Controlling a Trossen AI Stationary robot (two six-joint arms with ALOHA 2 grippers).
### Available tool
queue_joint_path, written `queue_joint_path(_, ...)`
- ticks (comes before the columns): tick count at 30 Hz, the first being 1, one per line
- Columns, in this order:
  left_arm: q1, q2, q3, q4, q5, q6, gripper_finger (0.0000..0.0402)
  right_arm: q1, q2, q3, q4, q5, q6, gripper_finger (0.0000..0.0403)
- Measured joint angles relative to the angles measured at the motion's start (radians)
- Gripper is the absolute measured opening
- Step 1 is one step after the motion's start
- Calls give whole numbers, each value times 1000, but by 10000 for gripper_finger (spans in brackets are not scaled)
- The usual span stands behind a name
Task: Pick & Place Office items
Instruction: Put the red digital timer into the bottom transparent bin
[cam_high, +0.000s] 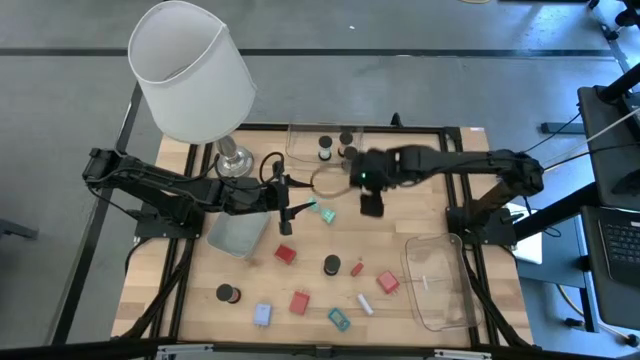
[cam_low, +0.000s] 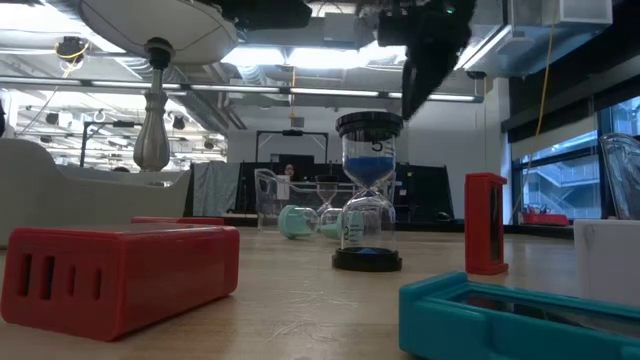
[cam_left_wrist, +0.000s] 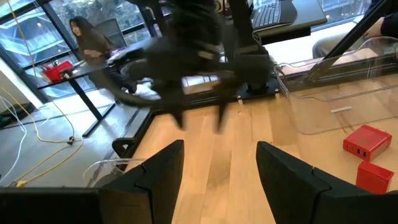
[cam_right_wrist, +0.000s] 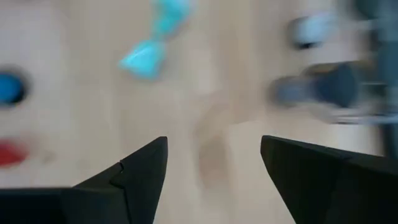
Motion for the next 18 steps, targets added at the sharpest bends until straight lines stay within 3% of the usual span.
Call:
queue_joint_path(7,0,0,0,0,1,-3,198,151,1,-174,120,-144,-2,248)
queue_joint_path(18,0,0,0,1,0,-3,198,345,3,-304,347,-143,-9,220)
